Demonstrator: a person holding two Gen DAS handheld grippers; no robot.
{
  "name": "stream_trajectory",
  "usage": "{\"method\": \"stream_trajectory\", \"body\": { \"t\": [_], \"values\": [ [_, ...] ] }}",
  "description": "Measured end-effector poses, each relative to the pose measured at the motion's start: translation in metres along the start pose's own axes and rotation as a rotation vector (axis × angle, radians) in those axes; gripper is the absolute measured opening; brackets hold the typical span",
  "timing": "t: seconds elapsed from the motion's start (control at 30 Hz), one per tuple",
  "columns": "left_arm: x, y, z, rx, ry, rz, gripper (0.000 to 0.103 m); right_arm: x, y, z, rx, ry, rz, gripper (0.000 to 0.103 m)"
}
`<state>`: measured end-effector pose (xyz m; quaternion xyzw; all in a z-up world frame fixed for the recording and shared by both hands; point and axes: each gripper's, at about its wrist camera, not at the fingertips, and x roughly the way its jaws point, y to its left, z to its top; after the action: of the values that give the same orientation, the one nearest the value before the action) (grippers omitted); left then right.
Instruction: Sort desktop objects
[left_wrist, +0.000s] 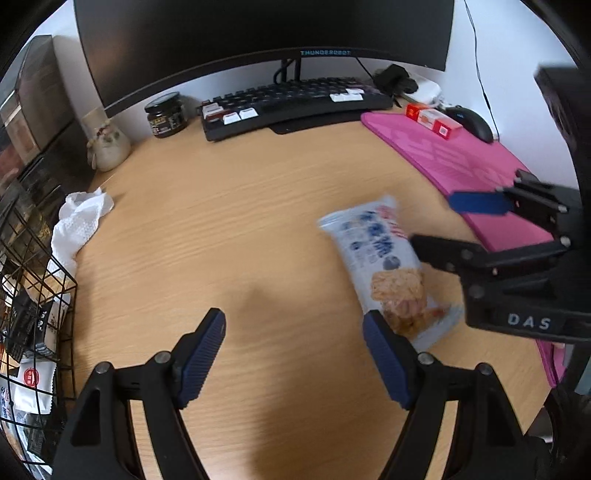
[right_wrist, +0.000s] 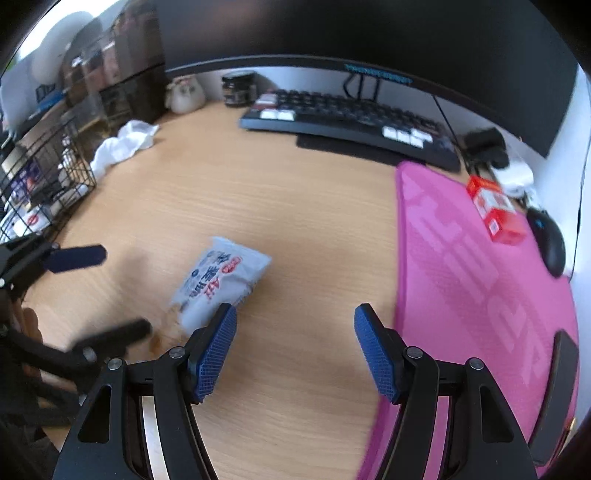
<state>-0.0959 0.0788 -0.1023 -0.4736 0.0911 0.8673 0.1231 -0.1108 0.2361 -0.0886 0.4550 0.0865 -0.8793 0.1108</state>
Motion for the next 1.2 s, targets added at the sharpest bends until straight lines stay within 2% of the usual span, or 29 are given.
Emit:
{"method": "stream_trajectory", "body": {
  "t": [0.17, 0.27, 0.43, 0.57, 0.63, 0.67, 0.93, 1.2],
  "values": [
    [-0.01, 0.028, -0.003, -0.064, -0.012, 0.045, 0.079, -0.01, 0.002, 0.003, 0.033, -0.025, 0.052, 0.066],
    [-0.02, 0.047, -0.005, -0.104, -0.03, 0.069, 0.079, -0.011, 0.021, 0.004, -0.002, -0.028, 0.111, 0.066],
    [-0.035, 0.065, -0.011, -0.142, -0.054, 0.091, 0.08, 0.006, 0.056, -0.002, -0.075, 0.021, 0.136, 0.065],
    [-0.037, 0.071, -0.014, -0.151, -0.058, 0.095, 0.079, 0.019, 0.066, -0.006, -0.101, 0.054, 0.136, 0.065],
    [-0.036, 0.071, -0.014, -0.152, -0.057, 0.094, 0.079, 0.019, 0.066, -0.006, -0.103, 0.048, 0.125, 0.052],
    [-0.036, 0.071, -0.014, -0.152, -0.057, 0.094, 0.08, 0.019, 0.065, -0.006, -0.102, 0.047, 0.118, 0.04],
    [-0.035, 0.066, -0.013, -0.147, -0.057, 0.093, 0.079, 0.017, 0.063, -0.006, -0.092, 0.044, 0.157, 0.038],
    [-0.04, 0.068, -0.013, -0.154, -0.068, 0.097, 0.079, 0.011, 0.061, -0.004, -0.088, 0.027, 0.159, 0.038]
  ]
}}
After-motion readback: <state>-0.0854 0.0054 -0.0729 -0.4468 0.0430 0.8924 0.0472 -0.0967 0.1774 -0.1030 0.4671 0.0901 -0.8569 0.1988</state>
